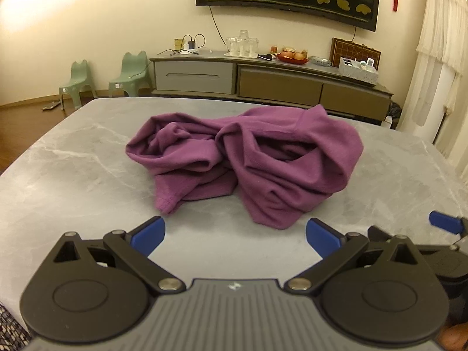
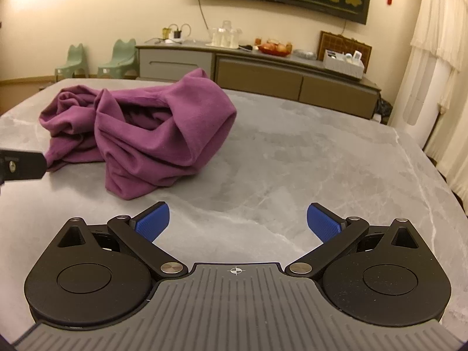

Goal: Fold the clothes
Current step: 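Move both grippers toward the crumpled purple sweatshirt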

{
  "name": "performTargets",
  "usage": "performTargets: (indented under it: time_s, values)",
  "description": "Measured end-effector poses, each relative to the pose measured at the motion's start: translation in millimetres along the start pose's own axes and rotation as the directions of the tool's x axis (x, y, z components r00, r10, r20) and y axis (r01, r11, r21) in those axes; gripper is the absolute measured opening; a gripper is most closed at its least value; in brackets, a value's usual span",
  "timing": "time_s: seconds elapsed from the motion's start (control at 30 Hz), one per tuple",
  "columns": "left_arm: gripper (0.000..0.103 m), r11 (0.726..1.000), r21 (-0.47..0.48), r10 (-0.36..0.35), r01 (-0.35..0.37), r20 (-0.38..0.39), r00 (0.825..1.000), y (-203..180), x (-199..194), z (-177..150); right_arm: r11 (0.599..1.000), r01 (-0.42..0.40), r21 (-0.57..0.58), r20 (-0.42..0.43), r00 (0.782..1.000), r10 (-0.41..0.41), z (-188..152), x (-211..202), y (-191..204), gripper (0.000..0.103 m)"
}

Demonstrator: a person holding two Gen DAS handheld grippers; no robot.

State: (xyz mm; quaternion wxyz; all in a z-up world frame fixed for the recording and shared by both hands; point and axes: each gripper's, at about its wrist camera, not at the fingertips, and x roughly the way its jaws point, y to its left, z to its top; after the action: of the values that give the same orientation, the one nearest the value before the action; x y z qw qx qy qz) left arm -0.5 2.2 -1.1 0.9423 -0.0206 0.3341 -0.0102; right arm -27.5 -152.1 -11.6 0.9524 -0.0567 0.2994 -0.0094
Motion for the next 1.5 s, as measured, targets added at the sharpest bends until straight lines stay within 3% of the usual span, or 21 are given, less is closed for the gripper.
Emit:
performTargets:
  time_s: [0.17, 0.27, 0.47, 0.6, 0.77, 0.8, 0.83, 0.87, 0.9, 0.97, 1.03, 1.1, 1.5]
  values:
    - [0.103, 0.999, -0.028, -0.032, 0.032, 0.004, 0.999, 12, 1, -6, 1.0, -0.026, 0.015, 0.012, 1.0, 0.026, 1, -6, -1, 0.101]
    - [0.103, 1.0, 0.019, 0.025, -0.025, -0.009, 1.0, 4, 7, -14, 0.999, -0.041, 0.024, 0.02, 0.999, 0.041, 2, -9, -2, 0.101]
    - [0.103, 0.998, 0.06, -0.003, 0.004, -0.026, 1.0, -3, 8, -24, 0.998, -0.058, 0.013, 0.006, 0.998, 0.058, 7, -11, 3, 0.101]
    - [0.103, 0.995, 0.1, 0.022, -0.02, -0.012, 1.0, -7, 4, -26, 0.997, -0.071, -0.012, 0.0, 0.998, 0.071, 8, -7, 11, 0.101]
    - [0.103, 0.997, 0.078, -0.009, 0.008, 0.011, 1.0, 1, 1, -24, 0.995, -0.096, -0.021, -0.021, 0.995, 0.095, 6, -4, 16, 0.091]
    - [0.1, 0.997, 0.08, -0.014, 0.013, 0.015, 1.0, 2, 0, -24, 0.995, -0.1, -0.02, -0.025, 0.995, 0.1, 5, -4, 16, 0.089]
    - [0.083, 0.997, 0.081, -0.02, 0.018, 0.02, 1.0, 3, -1, -24, 0.994, -0.105, -0.017, -0.028, 0.994, 0.105, 4, -4, 15, 0.081]
    - [0.064, 0.996, 0.091, -0.023, 0.021, 0.018, 1.0, 2, 0, -25, 0.994, -0.111, -0.014, -0.03, 0.993, 0.11, 3, -4, 14, 0.068]
    - [0.055, 0.995, 0.102, -0.025, 0.023, 0.015, 1.0, 1, 0, -25, 0.992, -0.123, -0.009, -0.038, 0.992, 0.122, 3, -4, 13, 0.059]
    - [0.026, 0.994, 0.108, -0.03, 0.029, 0.008, 1.0, 1, 2, -27, 0.988, -0.151, 0.007, -0.056, 0.987, 0.151, 2, -2, 12, 0.02]
    - [0.004, 0.993, 0.112, -0.031, 0.031, 0.001, 1.0, 1, 4, -29, 0.986, -0.169, 0.007, -0.062, 0.984, 0.169, 1, -2, 12, 0.003]
    - [0.0, 0.993, 0.113, -0.039, 0.039, 0.002, 0.999, 1, 6, -30, 0.984, -0.179, 0.004, -0.054, 0.982, 0.179, 1, -3, 13, 0.0]
    - [0.0, 0.994, 0.1, -0.042, 0.041, 0.002, 0.999, 6, 9, -33, 0.983, -0.183, 0.004, -0.04, 0.982, 0.183, -1, -5, 13, 0.0]
